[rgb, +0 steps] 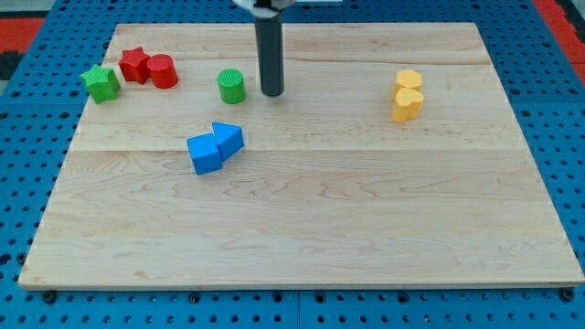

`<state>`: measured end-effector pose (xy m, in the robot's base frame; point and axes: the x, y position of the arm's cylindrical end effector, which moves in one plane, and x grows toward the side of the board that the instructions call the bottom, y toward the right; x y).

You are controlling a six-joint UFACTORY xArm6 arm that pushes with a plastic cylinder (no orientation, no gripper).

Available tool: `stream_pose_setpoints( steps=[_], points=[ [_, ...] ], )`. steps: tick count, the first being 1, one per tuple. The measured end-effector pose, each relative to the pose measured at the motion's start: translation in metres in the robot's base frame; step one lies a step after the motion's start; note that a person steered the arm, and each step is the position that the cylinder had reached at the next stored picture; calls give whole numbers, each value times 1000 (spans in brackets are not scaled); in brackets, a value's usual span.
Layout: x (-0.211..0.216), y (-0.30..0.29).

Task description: Push green circle to center left

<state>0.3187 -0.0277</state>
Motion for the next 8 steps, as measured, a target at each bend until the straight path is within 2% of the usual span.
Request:
stream_pose_setpoints(
  steps=[1, 2, 3, 4, 5, 6, 7, 8],
  points=[
    [-13, -54],
    [24, -109],
    [52, -129],
    [18, -75],
    [23, -24],
    [70, -29],
    [96, -60],
    [95, -108]
  ],
)
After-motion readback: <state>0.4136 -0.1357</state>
